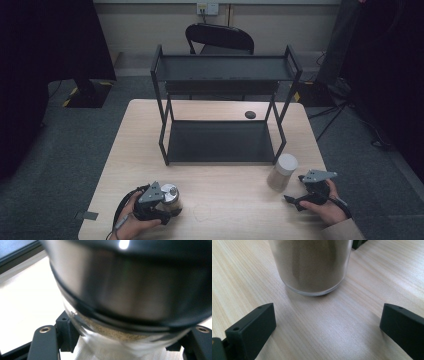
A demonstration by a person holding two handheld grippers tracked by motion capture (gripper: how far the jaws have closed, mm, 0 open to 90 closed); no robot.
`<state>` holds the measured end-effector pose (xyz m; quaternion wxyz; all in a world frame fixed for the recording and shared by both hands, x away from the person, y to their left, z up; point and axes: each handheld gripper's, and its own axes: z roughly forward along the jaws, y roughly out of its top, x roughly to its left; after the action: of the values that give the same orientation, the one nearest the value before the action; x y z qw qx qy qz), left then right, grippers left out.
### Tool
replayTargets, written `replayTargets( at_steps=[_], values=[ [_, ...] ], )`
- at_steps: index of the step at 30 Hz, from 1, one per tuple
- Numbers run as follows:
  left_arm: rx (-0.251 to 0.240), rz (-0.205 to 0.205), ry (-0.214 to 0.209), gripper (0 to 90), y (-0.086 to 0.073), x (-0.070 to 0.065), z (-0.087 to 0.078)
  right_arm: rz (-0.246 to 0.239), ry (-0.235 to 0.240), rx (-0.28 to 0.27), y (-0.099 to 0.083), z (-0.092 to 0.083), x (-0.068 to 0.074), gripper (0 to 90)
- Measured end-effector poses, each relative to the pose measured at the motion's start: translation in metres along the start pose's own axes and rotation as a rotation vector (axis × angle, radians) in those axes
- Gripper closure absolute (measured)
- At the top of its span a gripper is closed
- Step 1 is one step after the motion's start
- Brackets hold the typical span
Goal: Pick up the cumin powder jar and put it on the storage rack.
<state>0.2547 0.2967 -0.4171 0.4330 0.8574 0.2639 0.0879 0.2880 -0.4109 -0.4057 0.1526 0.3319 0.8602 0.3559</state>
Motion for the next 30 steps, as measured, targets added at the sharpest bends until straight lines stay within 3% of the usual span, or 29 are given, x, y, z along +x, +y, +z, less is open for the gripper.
replayTargets(
  at_steps=[13,30],
  values=[
    [0.002,0.011,-0.008,30.4,0.011,-0.002,0.004,0.0,0.0,0.001,0.0,0.0,0.0,0.0],
    [-0.007,0.057,-0.021,30.4,0.051,0.001,0.012,0.0,0.0,0.001,0.0,0.0,0.0,0.0]
  ],
)
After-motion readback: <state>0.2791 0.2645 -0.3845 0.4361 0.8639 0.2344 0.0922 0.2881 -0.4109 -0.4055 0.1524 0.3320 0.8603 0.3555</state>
